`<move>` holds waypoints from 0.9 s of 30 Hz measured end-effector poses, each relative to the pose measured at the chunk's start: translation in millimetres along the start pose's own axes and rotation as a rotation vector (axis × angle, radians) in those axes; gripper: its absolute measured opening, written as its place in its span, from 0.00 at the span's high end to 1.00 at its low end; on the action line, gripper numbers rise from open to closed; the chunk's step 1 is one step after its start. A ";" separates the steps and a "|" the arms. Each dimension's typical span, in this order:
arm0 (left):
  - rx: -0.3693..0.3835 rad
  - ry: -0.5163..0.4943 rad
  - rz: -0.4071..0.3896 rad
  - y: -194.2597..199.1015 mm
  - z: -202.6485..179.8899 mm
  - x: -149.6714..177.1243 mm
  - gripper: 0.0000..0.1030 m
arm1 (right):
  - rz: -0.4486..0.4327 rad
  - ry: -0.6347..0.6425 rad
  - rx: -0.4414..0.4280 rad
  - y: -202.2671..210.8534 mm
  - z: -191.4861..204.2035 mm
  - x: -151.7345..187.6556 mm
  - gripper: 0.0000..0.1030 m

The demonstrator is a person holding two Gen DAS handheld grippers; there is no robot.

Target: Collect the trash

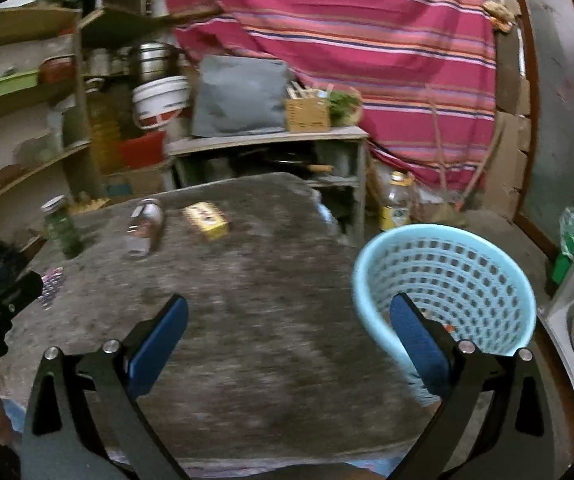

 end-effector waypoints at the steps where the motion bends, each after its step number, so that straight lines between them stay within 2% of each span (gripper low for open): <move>1: -0.027 0.007 -0.009 8.2 11.6 3.9 0.05 | -0.009 0.009 -0.007 3.9 9.4 1.2 0.04; 6: -0.097 0.036 -0.026 28.5 49.0 17.0 0.05 | -0.041 0.044 -0.054 16.4 46.0 7.7 0.04; 11: -0.109 0.085 -0.018 35.7 72.6 30.4 0.05 | -0.039 0.066 -0.082 16.2 72.8 15.0 0.04; 15: -0.163 0.086 -0.040 38.4 87.2 36.3 0.05 | -0.075 0.098 -0.072 20.0 88.4 17.6 0.04; 22: -0.180 0.046 -0.050 34.5 88.4 41.0 0.05 | -0.125 0.111 -0.049 26.0 94.5 18.9 0.04; 27: -0.157 0.044 -0.043 26.9 84.6 44.9 0.05 | -0.139 0.096 -0.047 25.7 95.3 21.3 0.04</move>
Point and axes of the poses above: each gripper's, at about its wrist camera, not at the fingertips, and y roughly against the way its jaws point, z to its left, x to its underside, the point moved 7 cm from there along -y, roughly the way its jaws point, and after that the axes turned 14 degrees about x, right-handed, at the moved point
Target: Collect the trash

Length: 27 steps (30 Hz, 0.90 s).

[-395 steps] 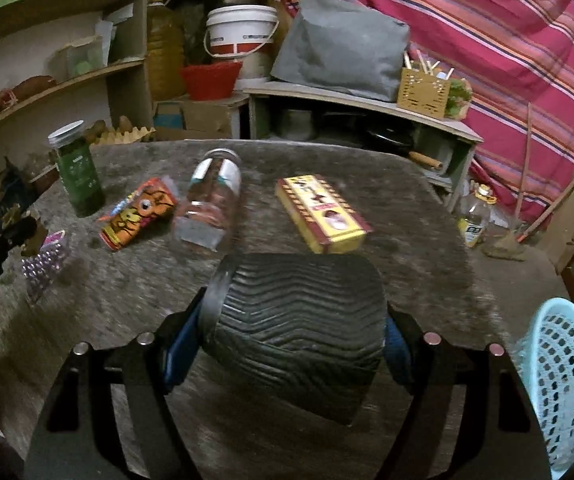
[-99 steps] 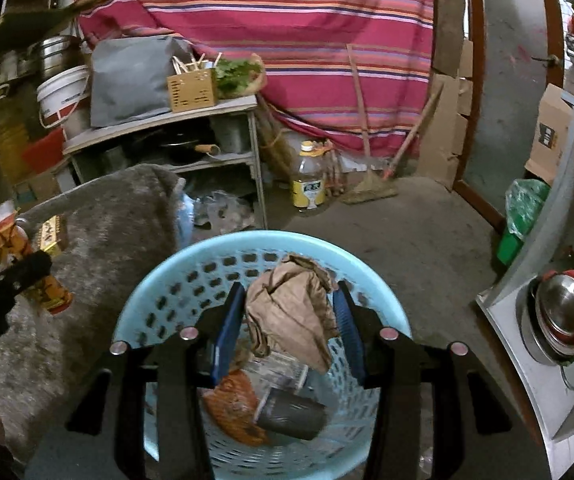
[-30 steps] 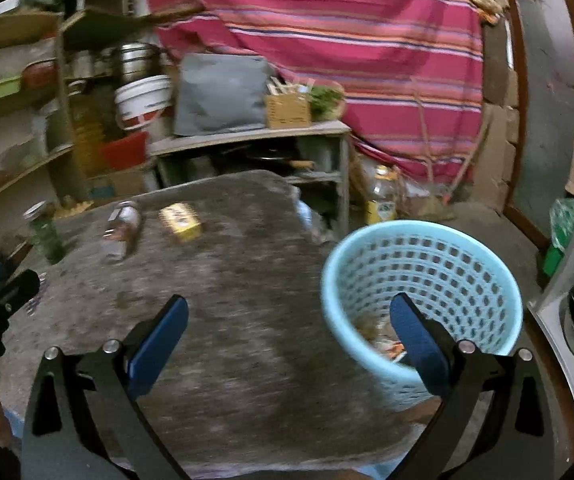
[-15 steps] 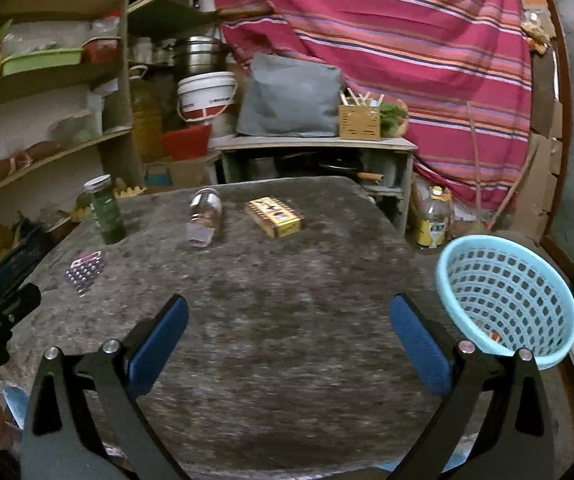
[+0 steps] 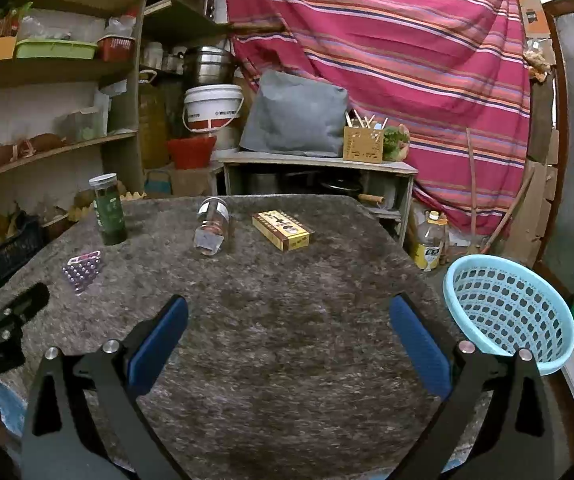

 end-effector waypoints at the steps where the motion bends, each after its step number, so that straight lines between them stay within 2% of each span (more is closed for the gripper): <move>1: 0.010 0.005 0.005 -2.1 -1.0 1.3 0.05 | 0.001 0.001 0.000 -0.6 1.0 0.8 0.04; 6: 0.017 -0.007 0.004 -5.4 -5.7 3.5 0.05 | 0.006 0.016 -0.002 -4.5 6.6 5.0 0.04; 21: -0.036 -0.019 -0.019 -0.9 0.9 3.4 0.05 | -0.027 0.054 0.019 -1.2 12.5 6.6 0.04; 27: -0.030 -0.012 -0.016 -0.5 2.6 3.6 0.05 | -0.037 0.054 0.027 -0.5 10.8 5.5 0.04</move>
Point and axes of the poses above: each gripper's, at about its wrist camera, not at the fingertips, and y roughly against the way its jaws point, z to its left, x to its underside, the point moved 7 cm from there along -y, roughly the way its jaws point, and after that the axes turned 14 degrees about x, right-handed, at the moved point
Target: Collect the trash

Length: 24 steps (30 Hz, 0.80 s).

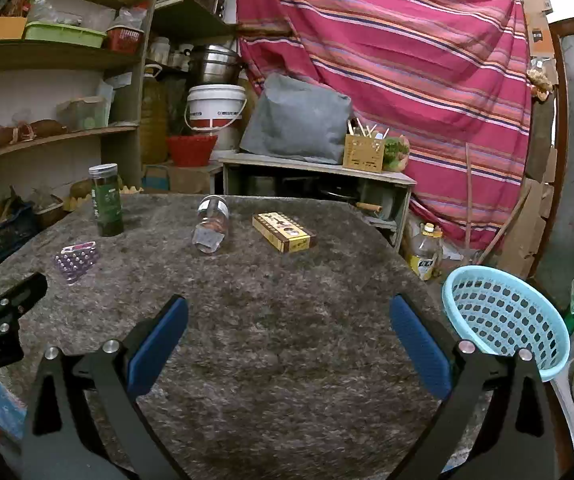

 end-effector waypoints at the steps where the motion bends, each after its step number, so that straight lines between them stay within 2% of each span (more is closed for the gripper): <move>1: 0.005 0.003 0.003 -0.5 0.0 0.3 0.05 | 0.000 0.001 0.000 0.0 0.2 0.2 0.04; 24: -0.013 -0.001 -0.010 1.4 -0.4 0.1 0.05 | -0.001 0.001 0.001 0.1 1.5 -0.4 0.04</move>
Point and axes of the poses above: each gripper's, at about its wrist camera, not at the fingertips, and y roughly against the way its jaws point, z to its left, x to its underside, the point moved 7 cm from there along -y, roughly the way its jaws point, and after that the axes turned 14 degrees about x, right-handed, at the moved point
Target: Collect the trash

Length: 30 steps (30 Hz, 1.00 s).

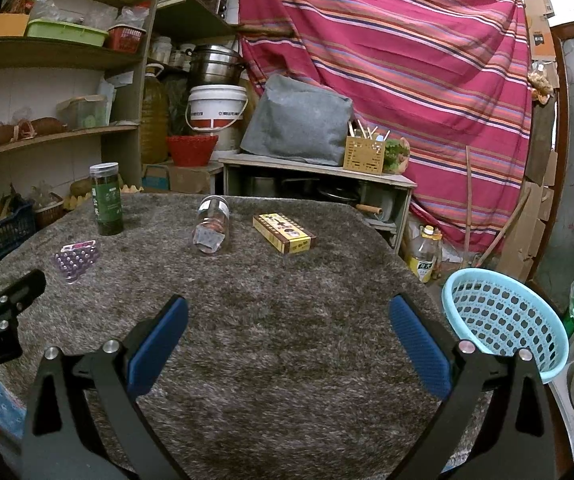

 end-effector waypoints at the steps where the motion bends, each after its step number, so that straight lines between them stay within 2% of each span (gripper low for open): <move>1: 0.001 0.000 -0.001 0.3 -0.1 -0.2 0.05 | 0.000 0.000 0.000 0.1 -0.1 -0.1 0.04; 30: -0.015 0.000 -0.003 1.8 10.4 -5.7 0.05 | 0.002 0.008 -0.010 -0.7 2.3 2.6 0.04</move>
Point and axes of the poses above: each gripper's, at about its wrist camera, not at the fingertips, and y roughly against the way its jaws point, z to its left, x to its underside, the point moved 7 cm from there along -y, roughly the way its jaws point, and after that the axes turned 14 degrees about x, right-handed, at the moved point
